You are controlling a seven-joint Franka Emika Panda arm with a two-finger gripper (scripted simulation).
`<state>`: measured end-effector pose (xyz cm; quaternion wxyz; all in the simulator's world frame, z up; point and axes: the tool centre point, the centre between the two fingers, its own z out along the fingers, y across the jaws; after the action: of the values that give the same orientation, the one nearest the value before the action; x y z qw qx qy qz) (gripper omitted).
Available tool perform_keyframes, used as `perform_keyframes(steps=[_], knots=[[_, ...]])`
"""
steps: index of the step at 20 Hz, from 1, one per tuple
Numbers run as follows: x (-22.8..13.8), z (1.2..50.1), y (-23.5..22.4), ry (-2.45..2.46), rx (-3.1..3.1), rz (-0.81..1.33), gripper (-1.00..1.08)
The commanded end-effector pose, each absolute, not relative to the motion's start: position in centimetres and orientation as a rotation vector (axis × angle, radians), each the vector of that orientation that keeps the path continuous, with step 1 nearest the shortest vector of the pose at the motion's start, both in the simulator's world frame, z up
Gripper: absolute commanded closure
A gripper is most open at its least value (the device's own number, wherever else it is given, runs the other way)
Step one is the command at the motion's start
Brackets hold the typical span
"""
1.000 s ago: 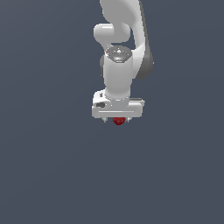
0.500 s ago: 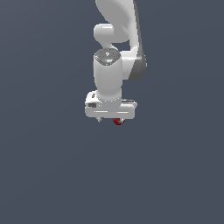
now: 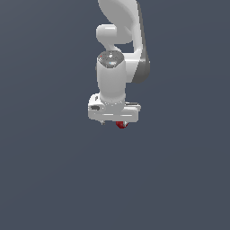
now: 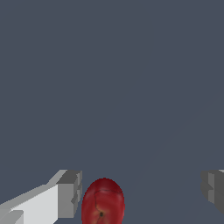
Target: Pick up the object and move it to a goal position.
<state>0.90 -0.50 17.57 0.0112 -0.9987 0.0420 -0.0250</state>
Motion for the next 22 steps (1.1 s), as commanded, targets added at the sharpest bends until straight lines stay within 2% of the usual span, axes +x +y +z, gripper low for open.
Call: perform_keyframes(steps=[1, 22], knots=[[0.4, 17.1, -0.2, 0.149, -3.115, -0.073, -0.92], [-9.0, 10.1, 4.0, 0.490, -3.101, -0.005, -0.92]])
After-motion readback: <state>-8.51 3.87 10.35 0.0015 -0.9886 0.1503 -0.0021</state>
